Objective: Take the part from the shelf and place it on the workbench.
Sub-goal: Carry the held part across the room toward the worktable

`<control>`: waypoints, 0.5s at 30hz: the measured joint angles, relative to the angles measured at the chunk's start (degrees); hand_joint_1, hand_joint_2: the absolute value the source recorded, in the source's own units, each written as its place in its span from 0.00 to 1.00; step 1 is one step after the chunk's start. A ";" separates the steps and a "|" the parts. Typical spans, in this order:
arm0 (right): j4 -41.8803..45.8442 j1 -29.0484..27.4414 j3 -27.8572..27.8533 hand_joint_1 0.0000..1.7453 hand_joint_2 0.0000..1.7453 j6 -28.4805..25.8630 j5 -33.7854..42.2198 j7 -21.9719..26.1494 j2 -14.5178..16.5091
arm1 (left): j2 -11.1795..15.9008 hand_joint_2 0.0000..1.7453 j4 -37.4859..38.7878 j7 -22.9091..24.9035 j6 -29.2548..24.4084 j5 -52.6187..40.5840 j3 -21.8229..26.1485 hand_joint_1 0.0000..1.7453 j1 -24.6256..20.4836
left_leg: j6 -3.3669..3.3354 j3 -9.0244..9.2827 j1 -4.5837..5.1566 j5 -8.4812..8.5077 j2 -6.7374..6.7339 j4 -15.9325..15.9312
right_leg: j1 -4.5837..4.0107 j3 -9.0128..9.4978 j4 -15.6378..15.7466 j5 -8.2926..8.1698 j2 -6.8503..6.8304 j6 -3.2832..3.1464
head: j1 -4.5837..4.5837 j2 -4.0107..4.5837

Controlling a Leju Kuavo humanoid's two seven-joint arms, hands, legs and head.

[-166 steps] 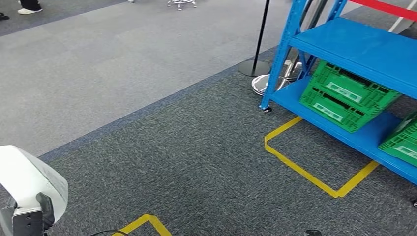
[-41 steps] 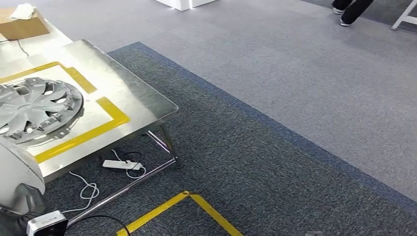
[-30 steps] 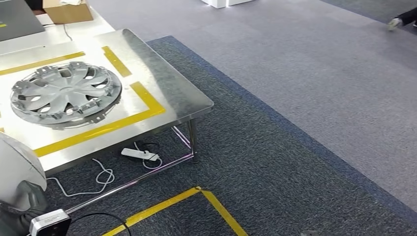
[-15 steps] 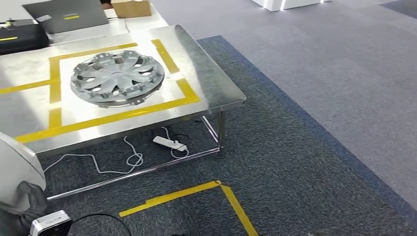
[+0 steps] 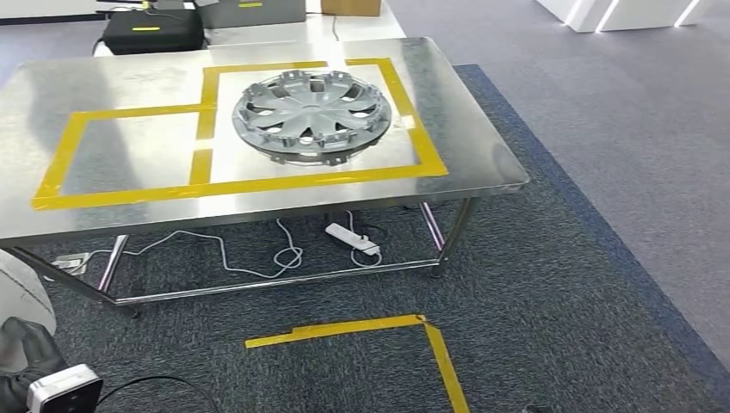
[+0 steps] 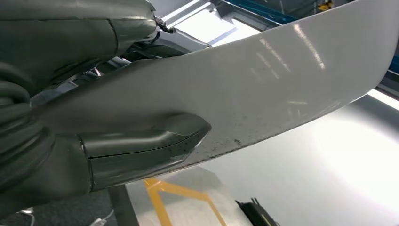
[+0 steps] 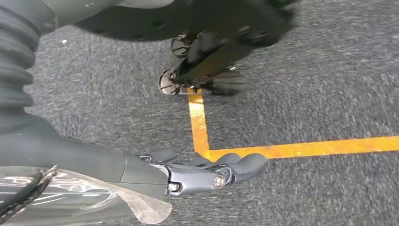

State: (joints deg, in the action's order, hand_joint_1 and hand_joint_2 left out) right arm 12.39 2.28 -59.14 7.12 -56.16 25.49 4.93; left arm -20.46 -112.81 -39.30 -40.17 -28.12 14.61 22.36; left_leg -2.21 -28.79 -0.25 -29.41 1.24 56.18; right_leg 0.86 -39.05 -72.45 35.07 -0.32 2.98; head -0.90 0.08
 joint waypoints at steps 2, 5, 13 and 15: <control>-0.02 -0.15 -0.01 0.00 1.00 -0.05 -0.12 -0.05 0.01 | 0.00 1.00 -0.01 0.00 0.00 0.09 0.37 1.00 0.00 | -0.09 0.30 0.22 -0.11 1.56 0.05 | -0.03 -0.15 0.96 -2.52 0.35 -0.27 | -0.01 0.00; -0.02 -0.17 -0.01 0.00 1.00 -0.08 -0.21 -0.07 -0.01 | 0.00 1.00 -0.01 0.08 0.00 0.15 0.62 1.00 -0.04 | 0.02 0.84 0.34 -0.50 3.25 0.10 | 0.01 3.52 9.60 -7.63 2.70 -0.92 | -0.02 0.00; -0.03 0.00 -0.01 0.00 1.00 0.03 -0.38 0.07 0.21 | 0.02 1.00 -0.16 0.71 0.00 -0.18 1.03 1.00 -0.47 | 2.37 -1.72 0.10 -2.98 2.86 4.70 | 0.47 8.75 16.29 -6.12 1.68 -2.48 | -0.34 -0.01; -0.04 -0.16 -0.02 0.00 1.00 0.07 -0.20 0.05 0.16 | 0.03 1.00 -0.16 0.96 0.01 -0.66 1.02 1.00 -0.64 | 2.93 -6.47 -0.06 -5.14 0.21 12.40 | 0.38 9.79 16.36 -5.21 0.45 -2.74 | -0.63 0.00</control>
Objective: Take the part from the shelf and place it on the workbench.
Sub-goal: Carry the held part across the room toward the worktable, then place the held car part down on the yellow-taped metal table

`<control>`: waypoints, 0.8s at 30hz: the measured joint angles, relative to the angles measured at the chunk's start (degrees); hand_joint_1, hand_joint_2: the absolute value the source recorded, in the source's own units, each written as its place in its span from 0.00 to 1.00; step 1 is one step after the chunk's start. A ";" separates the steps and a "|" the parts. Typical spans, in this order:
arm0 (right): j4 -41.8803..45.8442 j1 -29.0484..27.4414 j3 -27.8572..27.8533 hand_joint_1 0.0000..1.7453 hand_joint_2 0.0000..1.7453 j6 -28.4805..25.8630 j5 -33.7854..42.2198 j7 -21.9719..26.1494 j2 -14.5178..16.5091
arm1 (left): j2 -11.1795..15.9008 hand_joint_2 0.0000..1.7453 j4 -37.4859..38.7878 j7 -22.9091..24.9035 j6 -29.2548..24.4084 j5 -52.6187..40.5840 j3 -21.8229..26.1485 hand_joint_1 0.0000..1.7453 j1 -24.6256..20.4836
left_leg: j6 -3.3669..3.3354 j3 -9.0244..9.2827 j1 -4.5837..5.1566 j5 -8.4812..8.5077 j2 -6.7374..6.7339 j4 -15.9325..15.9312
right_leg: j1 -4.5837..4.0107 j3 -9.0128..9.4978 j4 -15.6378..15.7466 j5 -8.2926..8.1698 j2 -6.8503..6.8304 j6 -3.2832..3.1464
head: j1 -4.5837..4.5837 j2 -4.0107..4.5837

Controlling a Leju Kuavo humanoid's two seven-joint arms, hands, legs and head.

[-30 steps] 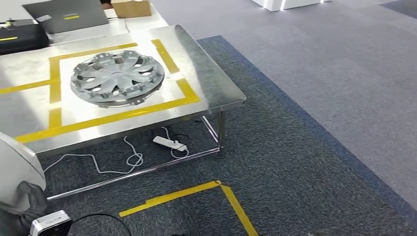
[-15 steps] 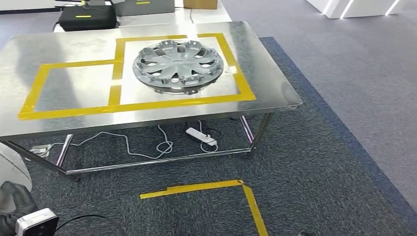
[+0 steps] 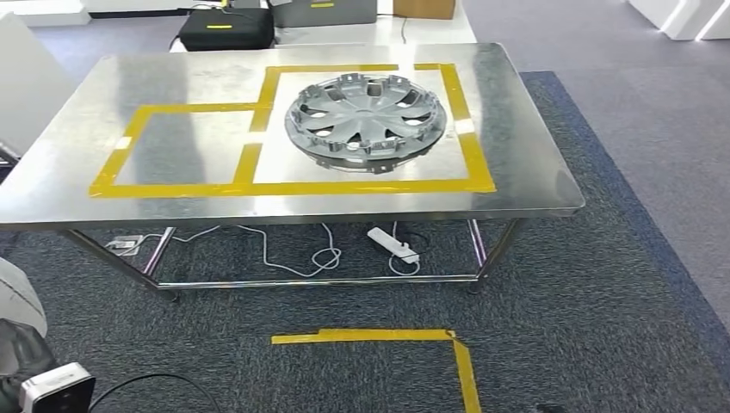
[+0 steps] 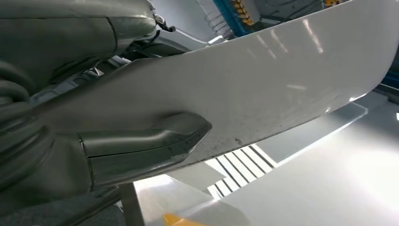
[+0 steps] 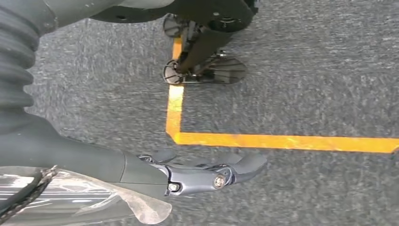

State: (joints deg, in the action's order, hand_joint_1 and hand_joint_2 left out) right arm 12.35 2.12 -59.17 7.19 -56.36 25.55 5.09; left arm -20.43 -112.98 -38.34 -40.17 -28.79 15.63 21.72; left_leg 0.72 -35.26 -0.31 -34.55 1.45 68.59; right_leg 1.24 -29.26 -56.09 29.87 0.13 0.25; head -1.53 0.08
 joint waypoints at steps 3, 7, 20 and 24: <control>0.00 -0.19 -0.04 0.00 1.00 0.15 0.24 -0.17 0.00 | 0.03 1.00 0.03 0.75 0.10 -1.33 -0.02 1.00 0.10 | 0.19 -3.84 -0.21 2.21 -0.92 3.58 | -0.04 1.98 0.00 1.64 -1.12 0.24 | -0.01 0.00; -0.02 0.03 -0.09 0.00 1.00 0.45 0.25 -0.21 0.01 | 0.06 1.00 0.20 2.12 1.07 -3.54 -0.10 1.00 -0.27 | -1.28 0.23 0.40 9.08 -1.61 -7.71 | -0.04 4.13 0.36 3.73 -1.59 1.02 | 0.13 0.01; -0.02 0.15 -0.61 0.00 1.00 0.88 -0.15 -0.52 -0.52 | 3.52 1.00 1.46 9.20 5.85 -9.06 0.06 1.00 -3.13 | -2.95 8.57 0.06 2.60 -0.49 -11.68 | -0.02 -8.38 -10.15 2.28 -0.26 3.17 | 0.53 0.01; -0.08 -0.02 -0.67 0.00 1.00 0.89 -0.39 -0.62 -0.63 | 6.06 1.00 2.22 11.94 7.51 -10.52 0.16 1.00 -4.59 | -1.63 10.77 0.11 0.25 -0.26 -11.38 | -0.52 -7.13 -3.97 -2.65 -0.27 1.61 | 0.41 0.01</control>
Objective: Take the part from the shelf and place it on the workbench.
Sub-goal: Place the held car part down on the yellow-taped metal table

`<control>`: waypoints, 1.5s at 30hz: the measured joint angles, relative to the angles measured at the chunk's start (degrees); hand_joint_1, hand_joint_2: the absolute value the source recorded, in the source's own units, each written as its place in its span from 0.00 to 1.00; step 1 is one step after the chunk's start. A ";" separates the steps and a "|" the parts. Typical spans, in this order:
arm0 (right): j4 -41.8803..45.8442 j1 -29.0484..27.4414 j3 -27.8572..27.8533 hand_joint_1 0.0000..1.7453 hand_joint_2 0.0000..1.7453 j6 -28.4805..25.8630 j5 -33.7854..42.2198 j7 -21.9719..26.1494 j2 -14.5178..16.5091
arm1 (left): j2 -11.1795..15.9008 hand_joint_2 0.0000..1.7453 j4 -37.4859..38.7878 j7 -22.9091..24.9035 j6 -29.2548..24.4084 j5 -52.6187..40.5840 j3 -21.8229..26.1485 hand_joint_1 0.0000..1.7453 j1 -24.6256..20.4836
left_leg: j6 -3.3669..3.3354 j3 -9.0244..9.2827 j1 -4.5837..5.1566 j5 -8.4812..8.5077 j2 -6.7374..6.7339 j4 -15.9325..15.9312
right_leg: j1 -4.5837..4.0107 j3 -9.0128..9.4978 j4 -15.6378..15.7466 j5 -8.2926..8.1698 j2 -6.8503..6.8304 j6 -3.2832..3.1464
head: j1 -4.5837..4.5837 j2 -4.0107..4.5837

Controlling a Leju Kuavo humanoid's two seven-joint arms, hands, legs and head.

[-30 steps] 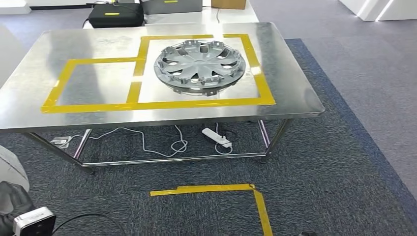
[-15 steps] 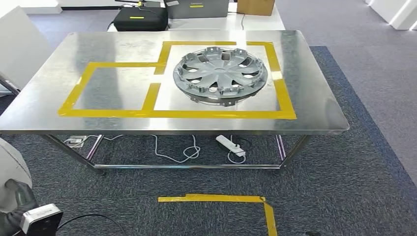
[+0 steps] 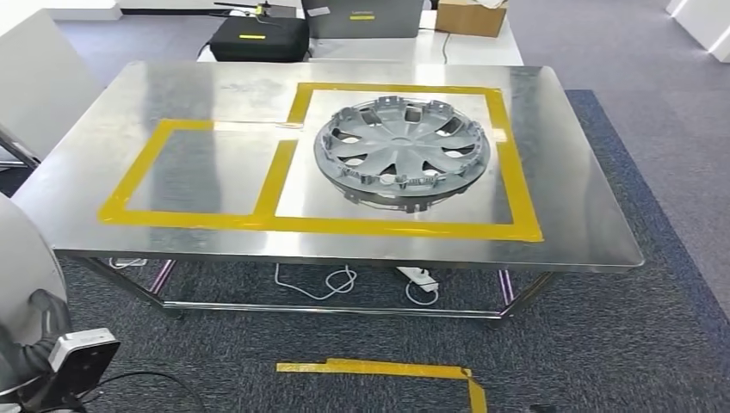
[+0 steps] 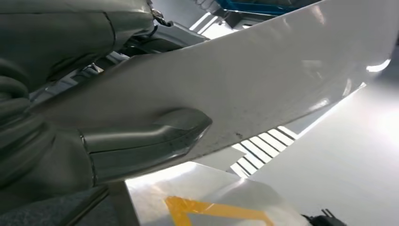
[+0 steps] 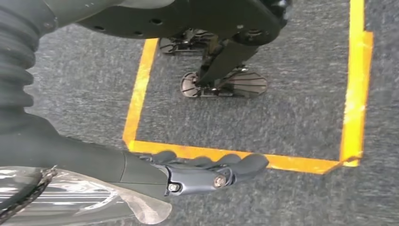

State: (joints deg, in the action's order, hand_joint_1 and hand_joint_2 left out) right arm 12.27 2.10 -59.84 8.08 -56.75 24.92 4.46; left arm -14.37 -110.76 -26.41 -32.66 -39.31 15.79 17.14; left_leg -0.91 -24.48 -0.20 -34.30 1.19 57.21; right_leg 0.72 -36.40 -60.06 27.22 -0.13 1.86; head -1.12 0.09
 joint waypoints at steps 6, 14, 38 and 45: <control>-0.01 0.42 -0.18 0.00 1.00 0.09 0.05 -0.19 -0.07 | 3.88 1.00 0.95 4.45 3.00 -3.82 -0.51 1.00 -2.42 | 1.82 -9.03 -0.32 0.22 -0.64 14.30 | 0.43 3.89 1.58 1.88 0.98 -2.09 | -0.07 0.00; -0.08 0.59 -0.29 0.00 1.00 0.29 0.15 -0.40 -0.05 | 7.13 1.00 2.55 7.31 4.68 -6.16 -1.55 1.00 -3.89 | 1.14 -13.68 -0.30 8.31 1.63 4.81 | 0.46 9.49 1.57 6.76 5.02 -0.96 | -0.07 0.01; -0.18 1.20 -0.42 0.00 1.00 4.17 -1.18 -1.23 -0.26 | 22.65 1.00 15.40 25.00 11.65 -14.20 9.68 1.00 -12.89 | -0.61 -7.85 0.61 5.30 -1.28 1.82 | -0.60 3.29 1.27 2.15 0.60 -0.87 | -0.07 0.00; -0.22 1.83 -0.40 0.00 1.00 4.39 -2.11 -2.32 -0.16 | 29.11 1.00 27.84 29.43 17.23 -20.32 14.85 1.00 -17.03 | 0.26 -7.71 0.46 5.51 -1.28 1.55 | -0.71 3.37 1.25 2.10 0.58 -1.20 | -0.03 0.00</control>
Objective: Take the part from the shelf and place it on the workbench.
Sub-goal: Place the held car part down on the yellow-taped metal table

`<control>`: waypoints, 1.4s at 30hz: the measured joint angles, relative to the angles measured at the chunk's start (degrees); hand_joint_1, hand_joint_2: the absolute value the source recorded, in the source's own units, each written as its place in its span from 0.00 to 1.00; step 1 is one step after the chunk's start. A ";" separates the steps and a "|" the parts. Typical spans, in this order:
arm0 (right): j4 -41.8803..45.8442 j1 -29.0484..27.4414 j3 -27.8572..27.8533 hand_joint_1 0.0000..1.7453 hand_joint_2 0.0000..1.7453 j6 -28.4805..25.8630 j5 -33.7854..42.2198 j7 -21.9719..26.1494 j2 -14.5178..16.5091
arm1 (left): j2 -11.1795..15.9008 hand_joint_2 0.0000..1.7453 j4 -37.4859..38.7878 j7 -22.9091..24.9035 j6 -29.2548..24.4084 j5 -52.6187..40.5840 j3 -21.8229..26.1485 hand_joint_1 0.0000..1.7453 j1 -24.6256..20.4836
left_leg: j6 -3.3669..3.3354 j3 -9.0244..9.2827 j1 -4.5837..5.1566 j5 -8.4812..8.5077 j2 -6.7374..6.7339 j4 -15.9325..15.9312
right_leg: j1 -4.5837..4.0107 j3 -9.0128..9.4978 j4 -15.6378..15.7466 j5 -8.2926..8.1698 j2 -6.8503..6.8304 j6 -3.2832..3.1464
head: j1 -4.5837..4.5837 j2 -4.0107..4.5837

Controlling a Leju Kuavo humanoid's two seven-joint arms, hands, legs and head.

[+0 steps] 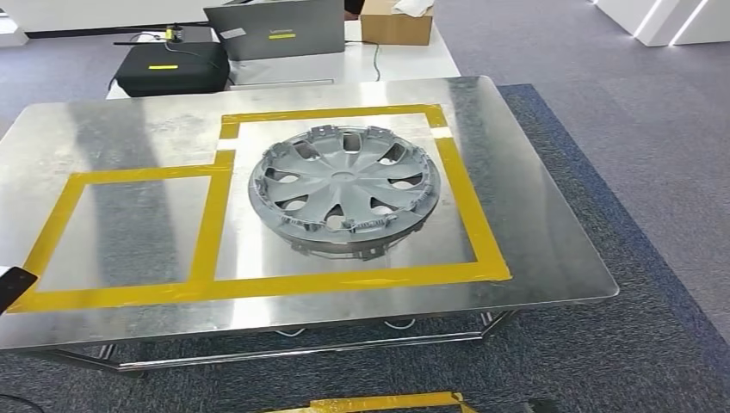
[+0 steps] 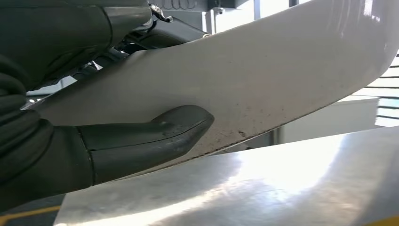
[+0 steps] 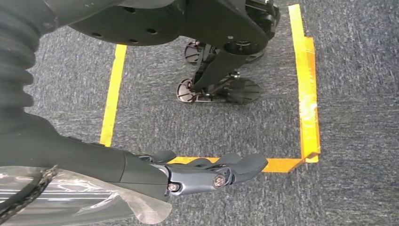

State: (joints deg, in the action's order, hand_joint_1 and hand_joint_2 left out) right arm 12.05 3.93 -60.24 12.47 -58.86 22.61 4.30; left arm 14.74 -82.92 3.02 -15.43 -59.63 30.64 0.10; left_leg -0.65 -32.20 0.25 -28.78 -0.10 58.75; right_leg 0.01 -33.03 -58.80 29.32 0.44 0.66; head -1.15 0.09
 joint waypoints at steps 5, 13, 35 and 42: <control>-0.03 0.09 0.03 0.00 1.00 0.19 -0.54 0.05 0.05 | 1.88 1.00 7.16 -0.55 0.46 -3.18 0.21 1.00 -1.70 | 0.16 0.00 0.00 0.03 0.00 0.00 | 0.03 0.04 0.01 -0.06 -0.03 -0.06 | 0.02 0.00; -0.07 -0.03 0.08 0.00 1.00 0.14 -0.81 0.14 0.04 | 2.50 1.00 10.09 -1.27 0.33 -5.95 -1.94 1.00 -3.60 | 0.15 0.01 0.08 0.03 -0.03 0.04 | 0.14 0.13 0.16 -0.22 0.07 0.09 | 0.02 0.00; -0.09 1.71 1.02 0.00 1.00 0.54 -2.68 -0.62 0.46 | -1.19 1.00 18.80 5.13 3.92 -23.31 -25.34 1.00 -21.29 | 0.03 0.02 0.13 0.20 -0.02 0.14 | 0.16 0.17 0.22 -0.49 0.05 0.23 | 0.02 0.00; -0.09 2.09 1.62 0.00 1.00 0.62 -2.73 -0.62 0.80 | -2.75 1.00 23.16 7.11 4.13 -24.77 -28.65 1.00 -24.16 | 0.03 0.00 0.13 0.20 -0.04 0.14 | 0.16 0.15 0.22 -0.49 0.06 0.23 | 0.01 0.00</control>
State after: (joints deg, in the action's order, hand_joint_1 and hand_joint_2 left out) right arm 11.96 6.03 -58.61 13.10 -61.59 21.98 5.09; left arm 11.99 -59.76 10.14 -11.30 -84.39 1.99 -24.06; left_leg -0.62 -32.19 0.39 -28.58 -0.13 58.89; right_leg 0.17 -32.88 -58.58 28.84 0.51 0.89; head -1.15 0.09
